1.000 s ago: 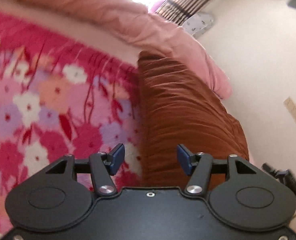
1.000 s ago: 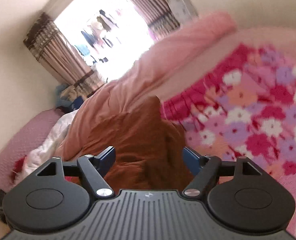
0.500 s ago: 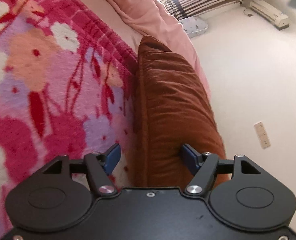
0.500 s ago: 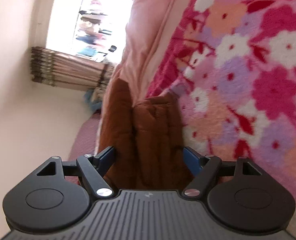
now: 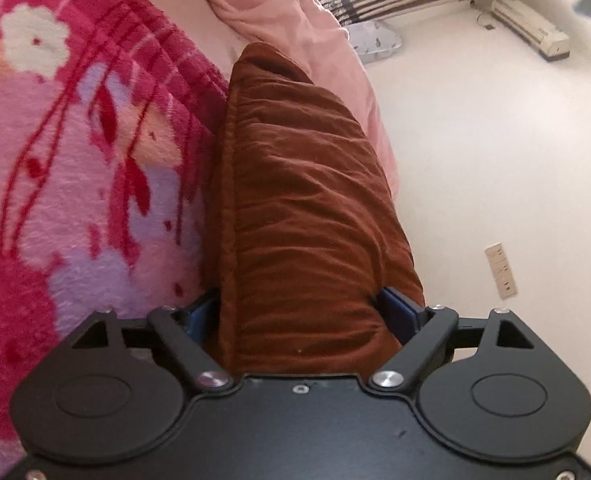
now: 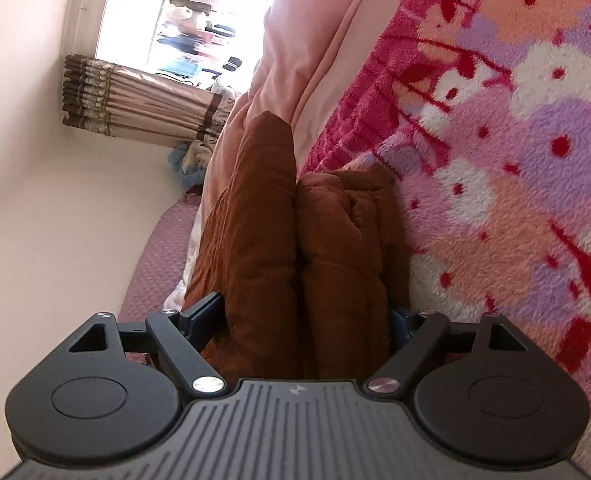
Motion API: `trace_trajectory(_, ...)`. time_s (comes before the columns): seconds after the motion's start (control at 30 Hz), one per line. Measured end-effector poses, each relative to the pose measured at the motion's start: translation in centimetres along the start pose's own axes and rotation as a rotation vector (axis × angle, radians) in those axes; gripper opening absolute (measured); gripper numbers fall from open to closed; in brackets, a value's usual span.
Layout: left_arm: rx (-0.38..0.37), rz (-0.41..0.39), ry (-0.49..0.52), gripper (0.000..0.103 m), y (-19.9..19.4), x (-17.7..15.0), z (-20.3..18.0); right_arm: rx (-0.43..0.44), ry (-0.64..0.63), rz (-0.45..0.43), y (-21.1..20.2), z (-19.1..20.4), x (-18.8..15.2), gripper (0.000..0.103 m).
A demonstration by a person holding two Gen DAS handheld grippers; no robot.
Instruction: Fold large clothes
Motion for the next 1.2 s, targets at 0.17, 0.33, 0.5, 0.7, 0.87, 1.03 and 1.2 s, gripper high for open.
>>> trace_trajectory(0.17,0.019,0.016,0.035,0.077,-0.5,0.2,-1.7,-0.084,-0.018,-0.027,0.2,0.6,-0.6,0.059)
trace_trajectory(0.33,0.004,0.023,0.05,0.07,-2.1,0.2,-4.2,-0.071,-0.028,-0.056,-0.7,2.5,-1.2,0.038)
trace_trajectory(0.5,0.064,-0.024,0.146,0.07,-7.8,0.3,-6.3,-0.037,-0.076,-0.037,-0.1,6.7,-2.6,0.036)
trace_trajectory(0.7,0.146,-0.099,0.154,0.071,-16.4,1.2,-5.6,0.023,-0.137,0.026,4.5,12.6,-5.5,0.037)
trace_trajectory(0.87,0.197,-0.128,0.127,0.071,-19.7,1.5,-2.3,0.014,-0.161,0.074,8.7,14.5,-7.6,0.037)
trace_trajectory(1.03,0.244,-0.108,0.092,0.071,-17.9,1.9,2.6,-0.082,-0.167,0.092,11.2,12.6,-8.1,0.037)
trace_trajectory(1.2,0.19,-0.142,0.073,0.08,-17.7,2.6,6.2,-0.085,-0.111,0.067,11.8,10.0,-8.0,0.045)
Point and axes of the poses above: each gripper's, at about its wrist camera, not at the fingertips, and y roughly the way its jaws point, z to its left, x to its top, the point moved 6 cm from there along y, roughly the way its jaws point, and after that the axes turned 7 degrees about z, right-handed, at the moved point
